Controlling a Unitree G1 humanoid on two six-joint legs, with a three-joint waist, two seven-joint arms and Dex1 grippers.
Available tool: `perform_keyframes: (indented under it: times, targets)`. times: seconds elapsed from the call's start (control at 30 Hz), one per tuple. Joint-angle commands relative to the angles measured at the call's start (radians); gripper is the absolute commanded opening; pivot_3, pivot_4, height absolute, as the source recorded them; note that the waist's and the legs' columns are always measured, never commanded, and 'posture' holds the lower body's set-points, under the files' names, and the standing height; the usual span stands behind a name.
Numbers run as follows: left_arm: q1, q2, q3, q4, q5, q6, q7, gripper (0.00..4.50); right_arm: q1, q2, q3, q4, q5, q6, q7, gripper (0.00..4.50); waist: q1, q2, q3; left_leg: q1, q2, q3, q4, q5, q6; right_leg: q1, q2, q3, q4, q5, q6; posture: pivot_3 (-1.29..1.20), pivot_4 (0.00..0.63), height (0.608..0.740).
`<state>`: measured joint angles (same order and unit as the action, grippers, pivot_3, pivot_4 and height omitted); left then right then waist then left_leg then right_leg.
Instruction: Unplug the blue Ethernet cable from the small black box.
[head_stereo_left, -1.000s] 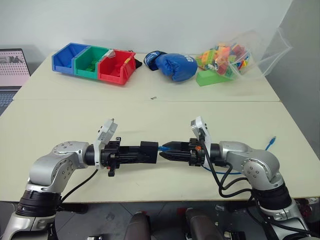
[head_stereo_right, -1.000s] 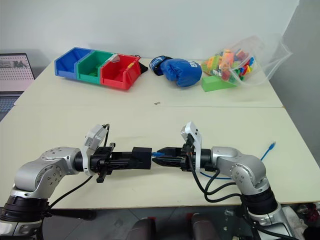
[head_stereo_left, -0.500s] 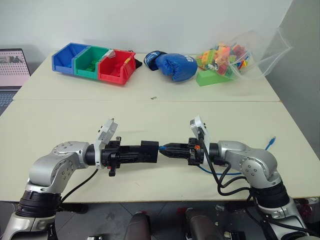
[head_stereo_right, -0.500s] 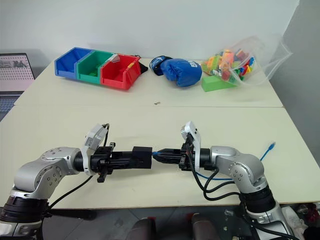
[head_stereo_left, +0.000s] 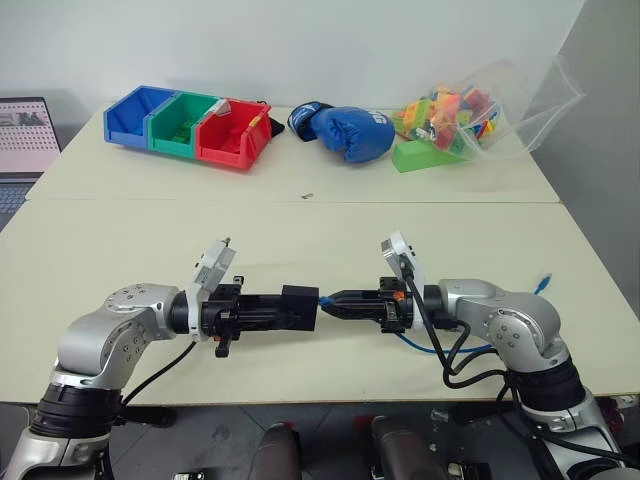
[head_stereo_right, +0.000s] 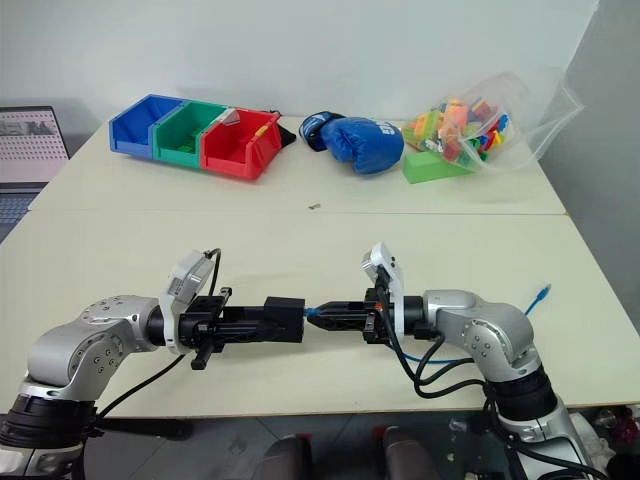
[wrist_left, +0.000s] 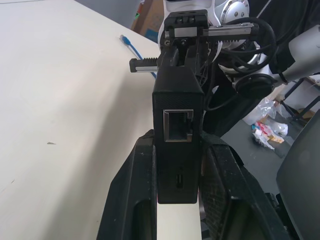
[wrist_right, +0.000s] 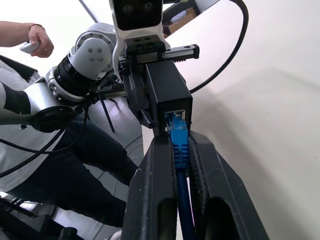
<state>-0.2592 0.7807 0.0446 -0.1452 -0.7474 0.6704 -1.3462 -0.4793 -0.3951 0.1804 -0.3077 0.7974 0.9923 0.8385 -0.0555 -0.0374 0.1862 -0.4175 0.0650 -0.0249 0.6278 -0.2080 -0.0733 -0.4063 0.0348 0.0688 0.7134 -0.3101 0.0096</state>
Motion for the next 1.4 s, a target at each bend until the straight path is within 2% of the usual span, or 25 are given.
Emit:
perform_keyframes:
  times: [0.03,0.3,0.47,0.63,0.73,0.8,0.97,1.03,1.17,1.23,1.27,1.4]
  targets:
    - [0.015,0.018,0.068,0.039,-0.007,-0.001,0.022,0.79,0.01,-0.05,-0.063,-0.015,0.044,0.021,0.027,0.05,0.0,0.0,0.0,0.0,0.0,0.0,0.0,0.0,0.0,0.0,0.0,0.0,0.0,0.0,0.0,0.0,0.15,0.74]
    - [0.012,0.026,0.092,0.084,-0.011,-0.006,0.035,0.79,0.041,-0.099,-0.079,-0.036,0.067,0.024,0.026,0.04,0.0,0.0,0.0,0.0,0.0,0.0,0.0,0.0,0.0,0.0,0.0,0.0,0.0,0.0,0.0,0.0,0.15,0.74]
    - [0.01,0.024,0.096,0.091,-0.002,-0.012,0.036,0.79,0.042,-0.087,-0.085,-0.03,0.039,-0.01,-0.009,0.04,0.0,0.0,0.0,0.0,0.0,0.0,0.0,0.0,0.0,0.0,0.0,0.0,0.0,0.0,0.0,0.0,0.15,0.74]
    - [0.01,-0.008,0.131,0.098,0.007,-0.029,0.112,0.79,-0.082,0.046,-0.049,0.206,-0.351,-0.327,-0.348,0.04,-0.005,0.0,0.001,0.001,0.001,0.001,0.0,0.0,0.0,-0.001,0.001,0.0,0.0,0.0,0.0,0.0,0.15,0.74]
    - [0.02,-0.036,0.134,0.081,0.035,-0.065,0.171,0.79,-0.171,0.099,-0.032,0.438,-0.564,-0.482,-0.562,0.04,-0.002,0.0,0.001,0.0,0.001,0.001,0.0,0.0,0.0,-0.001,0.001,0.001,0.0,0.0,0.001,0.0,0.15,0.74]
    - [0.018,-0.059,0.136,0.073,0.047,-0.081,0.21,0.79,-0.232,0.134,-0.047,0.609,-0.638,-0.539,-0.668,0.04,-0.001,0.001,0.001,-0.001,0.0,0.002,0.0,0.0,0.0,-0.002,0.001,0.002,-0.001,0.0,0.0,0.0,0.15,0.74]
    - [0.009,-0.094,0.128,0.062,0.101,-0.135,0.281,0.79,-0.338,0.21,-0.109,0.882,-0.672,-0.607,-0.749,0.04,0.0,0.0,0.001,-0.002,-0.001,0.002,-0.001,0.0,0.0,-0.002,-0.001,0.003,-0.001,0.003,-0.004,0.0,0.15,0.74]
    - [0.007,-0.104,0.128,0.06,0.118,-0.157,0.304,0.79,-0.356,0.219,-0.124,0.932,-0.674,-0.618,-0.741,0.74,-0.001,0.001,0.001,-0.002,0.0,0.002,-0.001,0.0,0.0,-0.003,-0.001,0.003,-0.001,0.003,-0.005,0.0,0.15,0.74]
    - [-0.02,-0.14,0.143,0.094,0.165,-0.214,0.386,0.79,-0.347,0.22,-0.144,0.906,-0.665,-0.636,-0.704,1.57,-0.001,0.001,0.001,-0.002,-0.001,0.002,-0.001,0.0,0.0,-0.002,-0.001,0.002,0.0,0.003,-0.005,0.0,0.15,0.74]
    - [-0.058,-0.166,0.158,0.159,0.232,-0.287,0.479,0.79,-0.303,0.188,-0.131,0.758,-0.641,-0.576,-0.625,2.14,0.001,0.001,0.001,-0.002,-0.001,0.002,-0.001,0.0,0.0,-0.002,-0.001,0.002,0.0,0.003,-0.005,0.0,0.15,0.74]
    - [-0.08,-0.182,0.167,0.202,0.274,-0.337,0.538,0.79,-0.28,0.169,-0.121,0.674,-0.627,-0.535,-0.587,2.27,0.003,0.001,0.001,-0.002,-0.001,0.002,-0.001,0.0,0.0,-0.002,-0.001,0.002,0.0,0.003,-0.005,0.0,0.15,0.74]
    - [-0.174,-0.233,0.194,0.403,0.459,-0.603,0.775,0.79,-0.2,0.083,-0.037,0.332,-0.59,-0.406,-0.417,3.32,0.012,0.003,0.002,-0.003,-0.001,0.001,-0.001,0.0,0.0,-0.002,-0.001,0.002,0.0,0.003,-0.005,0.0,0.15,0.74]
